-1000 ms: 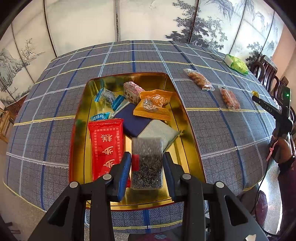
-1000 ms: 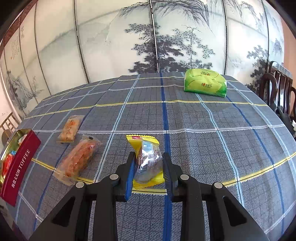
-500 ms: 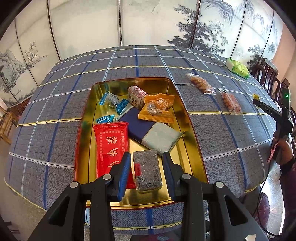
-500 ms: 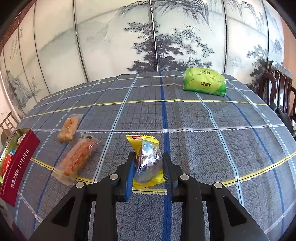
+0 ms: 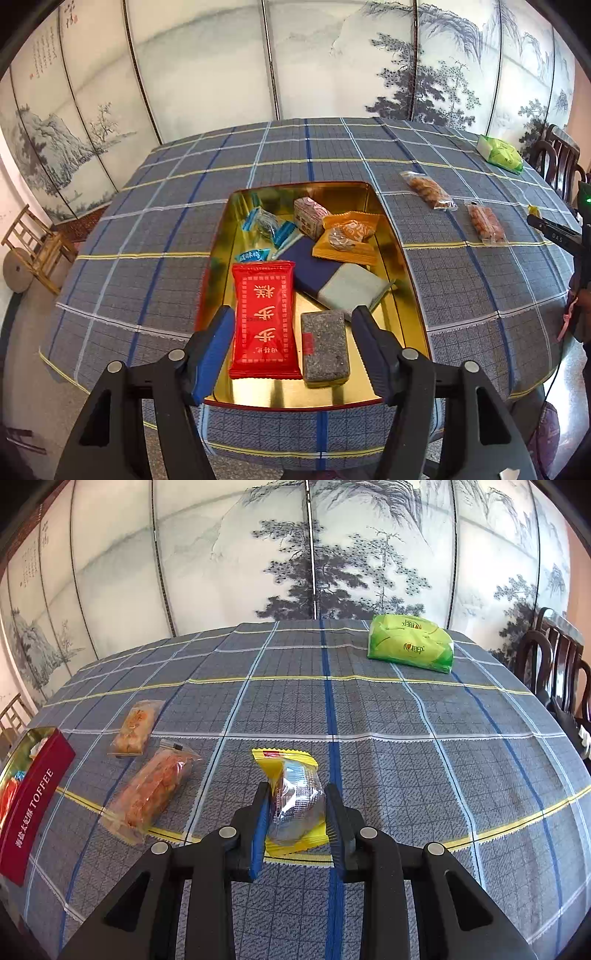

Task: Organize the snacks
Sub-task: 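Carry the yellow-wrapped candy over the tin with the right gripper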

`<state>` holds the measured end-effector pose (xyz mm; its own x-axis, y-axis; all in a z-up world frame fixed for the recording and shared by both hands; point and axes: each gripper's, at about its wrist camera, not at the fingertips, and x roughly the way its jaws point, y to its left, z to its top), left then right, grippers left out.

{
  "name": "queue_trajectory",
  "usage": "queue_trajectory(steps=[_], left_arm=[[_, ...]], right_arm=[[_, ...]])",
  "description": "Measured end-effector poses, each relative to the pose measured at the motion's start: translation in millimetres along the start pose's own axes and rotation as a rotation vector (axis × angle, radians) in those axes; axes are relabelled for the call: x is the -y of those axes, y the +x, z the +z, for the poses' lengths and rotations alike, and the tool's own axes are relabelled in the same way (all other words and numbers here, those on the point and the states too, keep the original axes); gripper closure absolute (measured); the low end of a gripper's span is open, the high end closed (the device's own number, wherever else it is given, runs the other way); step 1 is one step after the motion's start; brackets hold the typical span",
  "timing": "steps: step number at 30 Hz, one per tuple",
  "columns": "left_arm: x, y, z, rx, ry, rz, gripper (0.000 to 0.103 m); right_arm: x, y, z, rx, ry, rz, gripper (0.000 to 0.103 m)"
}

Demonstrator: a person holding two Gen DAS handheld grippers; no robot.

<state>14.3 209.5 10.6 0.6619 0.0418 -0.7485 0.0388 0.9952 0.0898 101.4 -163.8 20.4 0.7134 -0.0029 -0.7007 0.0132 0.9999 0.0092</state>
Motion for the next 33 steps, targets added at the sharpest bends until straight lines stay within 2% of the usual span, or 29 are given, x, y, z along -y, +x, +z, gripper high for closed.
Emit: queue_trajectory(steps=[4,13,21,28,33], left_arm=[[2,-8,0,0.037,0.021,0.037,0.031],[1,-16,-4,0.066,0.027,0.061,0.026],[-5,-19,-10,0.079,0.016,0.067,0.024],[-17,-20,-17,0.092,-0.014,0.078,0.022],[-26,-19,-21,0.095,-0.032,0.083,0.021]], right_arm=[[-10,-5,-6,-0.008,0.003,0.021,0.073],[-55,-45,-6,0.039,-0.016,0.13,0.073],[-134,-87,2,0.089,-0.117,0.308,0.073],[-201,-111,3,0.084,-0.198,0.471,0.073],[-240,-115,-1,0.061,-0.25,0.54,0.073]])
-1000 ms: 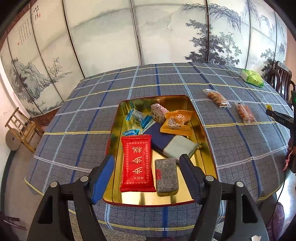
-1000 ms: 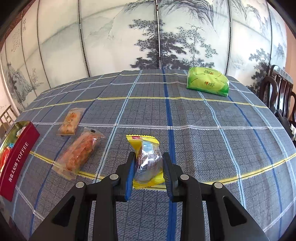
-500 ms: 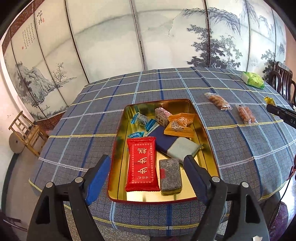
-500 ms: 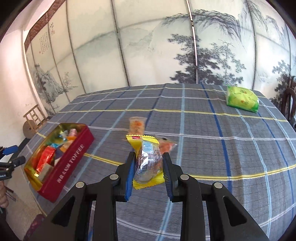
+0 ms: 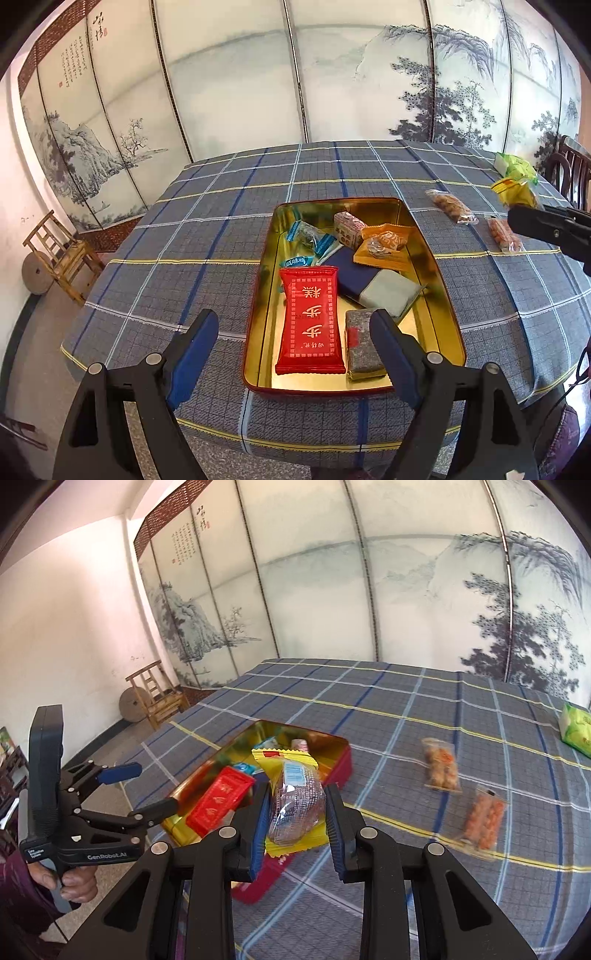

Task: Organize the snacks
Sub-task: 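Carry the yellow-wrapped candy over the tin with the right gripper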

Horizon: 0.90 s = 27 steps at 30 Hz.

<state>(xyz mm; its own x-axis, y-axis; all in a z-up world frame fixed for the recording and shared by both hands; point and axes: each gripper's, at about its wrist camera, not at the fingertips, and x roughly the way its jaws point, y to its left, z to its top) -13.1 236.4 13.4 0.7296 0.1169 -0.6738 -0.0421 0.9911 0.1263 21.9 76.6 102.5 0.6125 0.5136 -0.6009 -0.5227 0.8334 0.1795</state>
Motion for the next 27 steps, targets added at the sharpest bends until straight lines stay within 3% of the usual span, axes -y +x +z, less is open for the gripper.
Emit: queue_trajectory(steps=[14,27], left_arm=[[-13,5,-9,0.002,-0.035,0.023,0.021],[-22,12,-14,-0.008,-0.054,0.033,0.018]], right_arm=[[-42,51,-6,-0.113,-0.05,0.085,0.073],[-50,73,-13,-0.165,-0.05,0.087,0.073]])
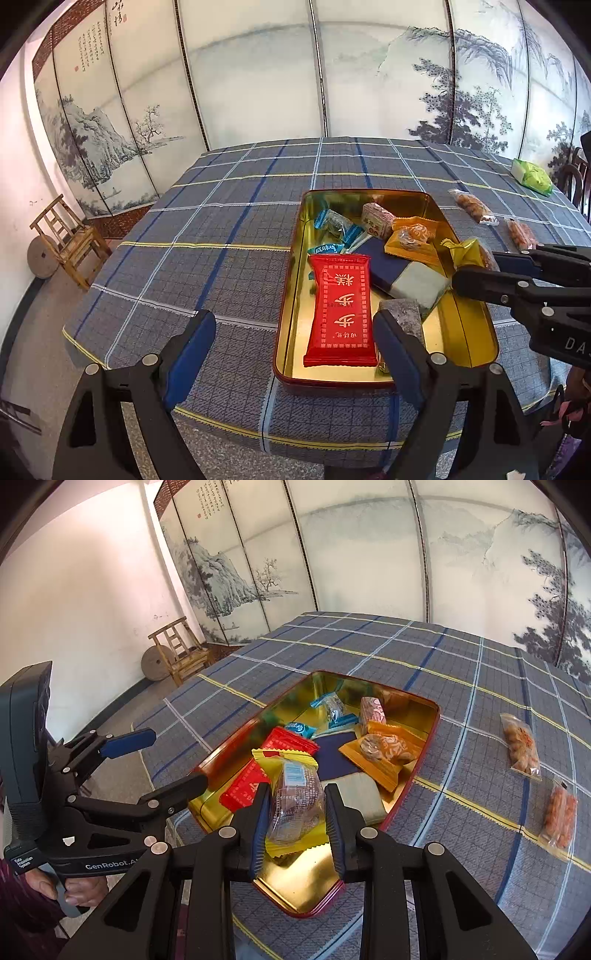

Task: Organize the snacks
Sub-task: 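Carry the yellow-wrapped candy over the tin with the right gripper, then lower the yellow candy into the tin and open the right gripper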

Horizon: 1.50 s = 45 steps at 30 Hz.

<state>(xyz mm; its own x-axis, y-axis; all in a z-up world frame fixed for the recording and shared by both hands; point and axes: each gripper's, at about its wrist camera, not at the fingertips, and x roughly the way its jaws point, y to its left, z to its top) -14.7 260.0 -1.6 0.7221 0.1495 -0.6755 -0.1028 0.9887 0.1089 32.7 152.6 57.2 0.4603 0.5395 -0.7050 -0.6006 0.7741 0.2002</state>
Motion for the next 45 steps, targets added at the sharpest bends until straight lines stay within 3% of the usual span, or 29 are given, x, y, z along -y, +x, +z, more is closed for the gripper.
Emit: queue_trajectory(steps=[45], left_arm=[[-16,15,-13,-0.034,-0.022,0.01,0.015]], right_arm=[[6,30,-10,-0.081,0.021,-0.036,0.072]])
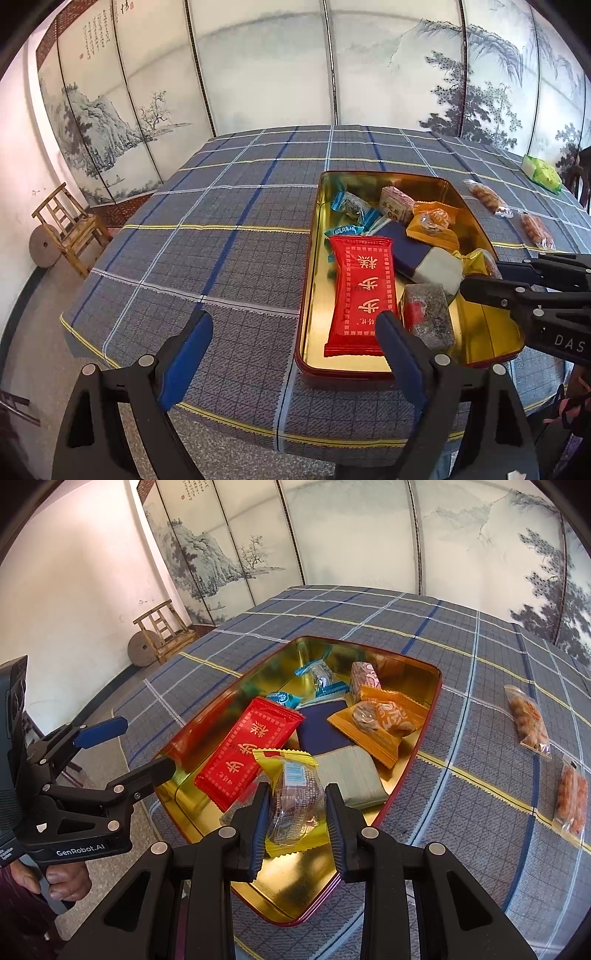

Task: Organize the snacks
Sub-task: 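Lower the yellow candy into the tin and open the right gripper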

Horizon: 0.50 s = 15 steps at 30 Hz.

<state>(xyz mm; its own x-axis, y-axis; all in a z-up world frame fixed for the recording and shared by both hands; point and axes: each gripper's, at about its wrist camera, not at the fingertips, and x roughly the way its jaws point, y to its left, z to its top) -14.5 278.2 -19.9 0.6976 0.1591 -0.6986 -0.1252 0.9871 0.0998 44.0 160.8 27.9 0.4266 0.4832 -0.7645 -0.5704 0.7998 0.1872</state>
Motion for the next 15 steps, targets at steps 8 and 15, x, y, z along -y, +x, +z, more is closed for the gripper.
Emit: queue_trajectory(steps=[8,15], left_arm=[[-0.5,0.3,-0.5,-0.001,-0.001,-0.001,0.015],[0.6,3.5,-3.5,-0.008,0.001,-0.001,0.015]], right_arm=[[0.3,-0.3,0.2,0.001,0.0,0.0,0.072],[0.6,2.0,-1.2,0.0,0.005,0.003,0.072]])
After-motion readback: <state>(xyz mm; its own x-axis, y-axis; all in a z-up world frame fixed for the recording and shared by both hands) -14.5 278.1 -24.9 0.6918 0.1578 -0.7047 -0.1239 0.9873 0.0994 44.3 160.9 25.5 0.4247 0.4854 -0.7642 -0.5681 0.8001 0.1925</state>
